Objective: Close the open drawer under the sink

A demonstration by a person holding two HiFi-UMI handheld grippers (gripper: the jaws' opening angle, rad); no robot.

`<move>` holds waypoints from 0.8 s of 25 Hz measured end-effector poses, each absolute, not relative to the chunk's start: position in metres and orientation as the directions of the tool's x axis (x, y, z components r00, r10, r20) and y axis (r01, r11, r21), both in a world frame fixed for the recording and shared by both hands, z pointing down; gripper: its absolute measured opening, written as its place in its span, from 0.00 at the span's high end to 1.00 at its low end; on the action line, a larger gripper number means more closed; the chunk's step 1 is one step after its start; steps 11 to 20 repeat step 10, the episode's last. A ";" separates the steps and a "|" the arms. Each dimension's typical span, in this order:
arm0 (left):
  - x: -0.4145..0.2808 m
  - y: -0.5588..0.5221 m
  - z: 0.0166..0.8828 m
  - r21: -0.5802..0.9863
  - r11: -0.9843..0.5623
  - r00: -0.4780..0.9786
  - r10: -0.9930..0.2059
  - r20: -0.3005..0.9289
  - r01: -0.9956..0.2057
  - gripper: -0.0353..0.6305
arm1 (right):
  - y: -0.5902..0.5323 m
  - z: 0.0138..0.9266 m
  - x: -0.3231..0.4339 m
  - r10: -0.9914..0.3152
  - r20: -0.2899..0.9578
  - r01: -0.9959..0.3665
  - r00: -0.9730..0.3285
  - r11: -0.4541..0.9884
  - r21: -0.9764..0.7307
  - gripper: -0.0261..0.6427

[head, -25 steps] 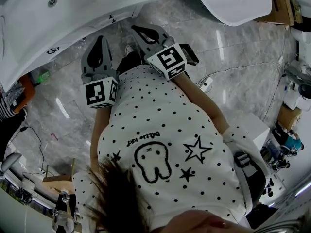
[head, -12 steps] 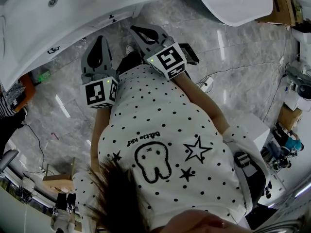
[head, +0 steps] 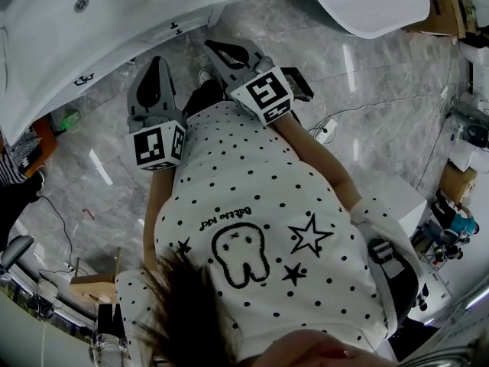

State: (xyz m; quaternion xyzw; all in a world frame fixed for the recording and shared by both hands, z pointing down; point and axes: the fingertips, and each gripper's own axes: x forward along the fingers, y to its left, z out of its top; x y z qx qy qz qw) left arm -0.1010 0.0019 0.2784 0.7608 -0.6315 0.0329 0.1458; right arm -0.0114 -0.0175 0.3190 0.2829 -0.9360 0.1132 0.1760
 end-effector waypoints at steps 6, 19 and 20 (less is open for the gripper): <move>-0.096 0.002 0.279 0.179 -0.169 0.209 -0.949 0.236 -0.969 0.94 | -0.017 0.320 -0.006 -0.501 0.388 -0.579 -0.774 0.808 -0.111 0.94; -0.094 0.002 0.279 0.181 -0.173 0.214 -0.948 0.237 -0.968 0.94 | -0.015 0.322 -0.004 -0.493 0.409 -0.581 -0.768 0.806 -0.119 0.94; -0.094 0.002 0.279 0.181 -0.173 0.214 -0.948 0.237 -0.968 0.94 | -0.015 0.322 -0.004 -0.493 0.409 -0.581 -0.768 0.806 -0.119 0.94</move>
